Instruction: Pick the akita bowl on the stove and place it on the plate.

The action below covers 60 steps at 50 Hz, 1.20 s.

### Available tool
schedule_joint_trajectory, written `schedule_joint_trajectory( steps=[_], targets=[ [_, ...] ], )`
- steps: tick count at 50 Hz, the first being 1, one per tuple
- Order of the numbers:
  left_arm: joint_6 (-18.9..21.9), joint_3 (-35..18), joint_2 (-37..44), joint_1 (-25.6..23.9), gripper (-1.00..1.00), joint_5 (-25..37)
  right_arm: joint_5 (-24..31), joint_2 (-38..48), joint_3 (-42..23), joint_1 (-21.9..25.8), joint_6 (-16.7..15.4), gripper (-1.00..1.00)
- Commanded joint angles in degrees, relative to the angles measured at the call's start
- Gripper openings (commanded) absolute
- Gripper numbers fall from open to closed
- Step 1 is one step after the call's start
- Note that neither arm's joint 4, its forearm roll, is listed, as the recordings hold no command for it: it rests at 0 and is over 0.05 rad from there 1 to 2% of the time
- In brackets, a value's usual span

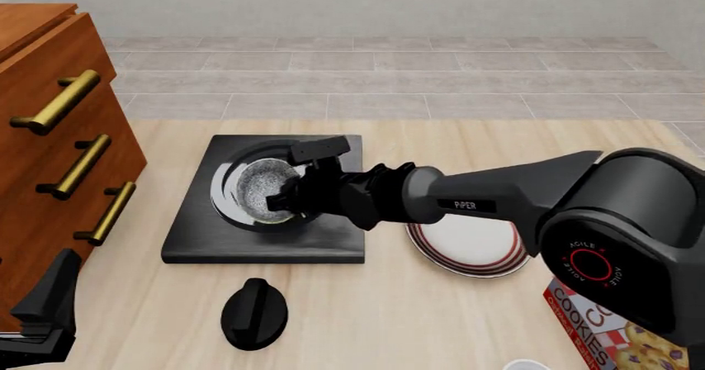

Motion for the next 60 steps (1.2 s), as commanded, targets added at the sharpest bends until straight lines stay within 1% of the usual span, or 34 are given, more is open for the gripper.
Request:
schedule_joint_trajectory(
  steps=[1, 6, 10, 14, 19, 26, 41, 51, 60],
  targets=[
    [0.0, 0.0, 0.0, 0.0, 1.0, 0.0, 0.11, 1.49, 0.43, -0.48, -0.22, -1.0],
    [0.0, 0.0, 0.0, 0.0, 1.0, 0.0, 0.24, -1.42, 1.35, -0.17, -1.21, -1.0],
    [0.0, 0.0, 0.0, 0.0, 1.0, 0.0, 0.73, -3.29, 1.46, -0.71, -2.62, -1.0],
    [0.0, 0.0, 0.0, 0.0, 1.0, 0.0, 0.64, -5.31, 2.23, -1.14, -2.97, -1.0],
    [0.0, 0.0, 0.0, 0.0, 1.0, 0.0, 0.0, -7.59, 3.6, -2.31, -4.29, -1.0],
    [0.0, 0.0, 0.0, 0.0, 1.0, 0.0, -1.23, -10.66, 6.54, -3.63, -4.85, -1.0],
    [0.0, 0.0, 0.0, 0.0, 1.0, 0.0, -5.17, -17.16, 15.47, -7.02, -4.57, -1.0],
    [0.0, 0.0, 0.0, 0.0, 1.0, 0.0, -8.47, -21.16, 22.76, -11.02, -4.24, -1.0],
    [0.0, 0.0, 0.0, 0.0, 1.0, 0.0, -10.25, -24.33, 27.57, -14.25, -3.85, -1.0]
  ],
)
